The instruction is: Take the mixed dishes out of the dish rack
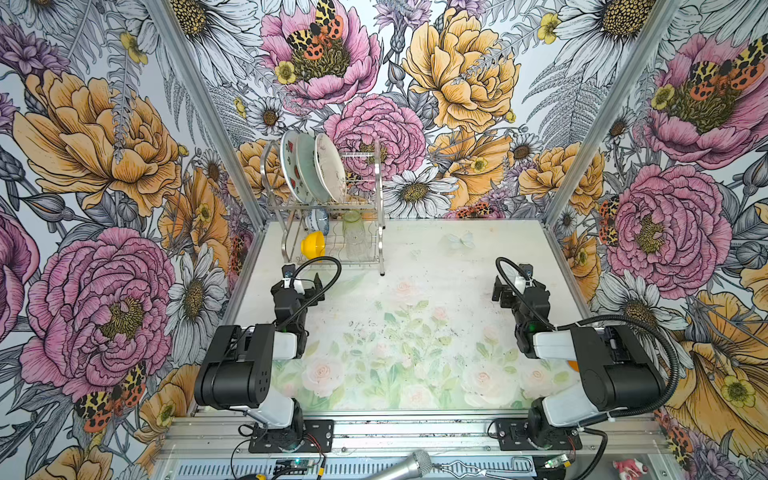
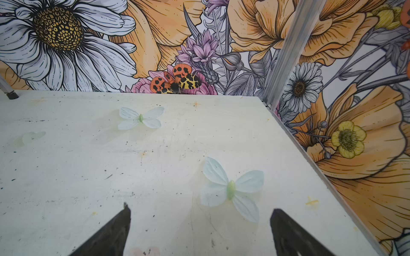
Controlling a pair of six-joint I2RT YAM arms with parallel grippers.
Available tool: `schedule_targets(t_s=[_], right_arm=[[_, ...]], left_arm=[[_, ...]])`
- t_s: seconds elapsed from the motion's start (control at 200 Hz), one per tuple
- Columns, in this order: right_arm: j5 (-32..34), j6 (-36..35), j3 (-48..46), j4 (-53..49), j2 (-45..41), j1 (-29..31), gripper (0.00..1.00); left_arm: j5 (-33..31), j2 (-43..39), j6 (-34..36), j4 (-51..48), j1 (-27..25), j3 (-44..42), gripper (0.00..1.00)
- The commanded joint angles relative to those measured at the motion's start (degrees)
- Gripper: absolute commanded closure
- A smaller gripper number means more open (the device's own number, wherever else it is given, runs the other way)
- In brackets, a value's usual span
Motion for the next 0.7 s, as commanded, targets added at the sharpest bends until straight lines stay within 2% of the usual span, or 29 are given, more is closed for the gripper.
schedule_targets(t_s=[0.0, 0.62, 0.696], right_arm=[[-0.1, 0.58, 0.96, 0.44, 0.72, 0.02, 0.01], [-0.08, 0.59, 0.98, 0.45, 0.65, 0.02, 0.0], [-2.99, 1.0, 1.7, -0.91, 0.77, -1.16, 0.0]], left_arm=[[0.77, 0.04, -0.17, -0.12, -0.19, 1.05, 0.01], [0.89, 0.03, -0.2, -0.12, -0.15, 1.02, 0.01], [1.56, 0.04, -0.4, -0.12, 0.21, 0.95, 0.01]])
